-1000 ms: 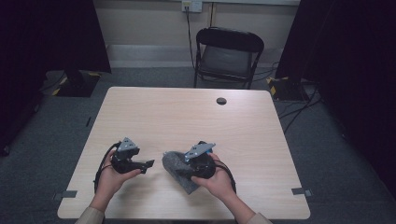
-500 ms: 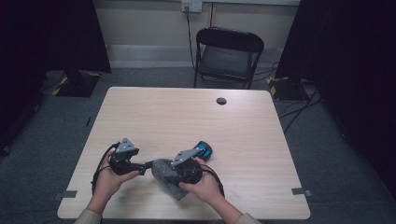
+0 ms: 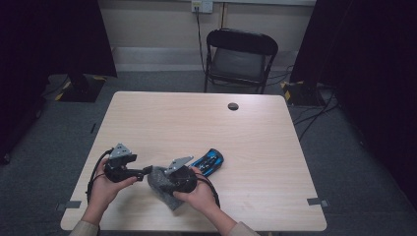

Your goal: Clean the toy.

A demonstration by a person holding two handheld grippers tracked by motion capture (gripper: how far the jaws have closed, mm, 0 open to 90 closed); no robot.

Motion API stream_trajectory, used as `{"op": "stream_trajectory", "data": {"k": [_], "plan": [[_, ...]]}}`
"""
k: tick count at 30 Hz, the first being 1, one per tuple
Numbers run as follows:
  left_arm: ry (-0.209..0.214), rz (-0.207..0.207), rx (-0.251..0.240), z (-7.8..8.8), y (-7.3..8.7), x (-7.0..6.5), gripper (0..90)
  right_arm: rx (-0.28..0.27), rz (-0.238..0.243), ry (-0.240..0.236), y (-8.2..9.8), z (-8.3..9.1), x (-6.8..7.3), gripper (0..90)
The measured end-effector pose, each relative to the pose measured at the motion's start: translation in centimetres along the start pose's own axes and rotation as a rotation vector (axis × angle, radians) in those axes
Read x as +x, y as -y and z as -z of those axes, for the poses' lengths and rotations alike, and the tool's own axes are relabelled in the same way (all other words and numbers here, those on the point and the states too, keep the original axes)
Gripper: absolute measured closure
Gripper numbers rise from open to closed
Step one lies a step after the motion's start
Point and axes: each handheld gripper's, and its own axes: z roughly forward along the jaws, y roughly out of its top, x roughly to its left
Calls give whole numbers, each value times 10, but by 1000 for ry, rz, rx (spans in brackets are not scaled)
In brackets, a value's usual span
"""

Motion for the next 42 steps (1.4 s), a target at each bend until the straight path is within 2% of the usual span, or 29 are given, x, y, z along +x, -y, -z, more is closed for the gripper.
{"op": "stream_trajectory", "data": {"k": [6, 8, 11, 13, 16, 24, 29, 32, 34, 36, 39, 42], "plan": [[7, 3, -1, 2, 0, -2, 202, 8, -22, -2, -4, -14, 1, 638], [13, -8, 6, 1, 0, -4, 202, 14, -19, 0, -4, -16, 2, 549], [18, -12, 10, 0, 0, -8, 203, 14, -15, 14, -4, -13, 3, 370], [20, -17, 15, 0, 0, -10, 202, 9, -2, 40, -4, -7, 2, 313], [30, -13, 18, -1, -1, -14, 200, 1, 3, 50, -2, 6, -2, 272], [48, -24, 22, -2, -4, -29, 198, -26, -9, 103, 11, 50, -18, 260], [57, -37, 26, -3, -6, -34, 198, -26, -13, 108, 20, 63, -22, 301], [56, -28, 31, -5, -6, -34, 198, -7, 1, 73, 27, 64, -19, 430], [58, -32, 31, -6, -6, -33, 198, 12, 1, 30, 32, 59, -16, 457], [61, -36, 38, -7, -6, -33, 198, 24, -11, 9, 36, 53, -13, 473], [64, -35, 35, -8, -6, -33, 198, 22, -14, 1, 40, 43, -11, 489], [62, -37, 31, -7, -8, -33, 198, -5, -29, 13, 40, 34, -8, 491]]}}
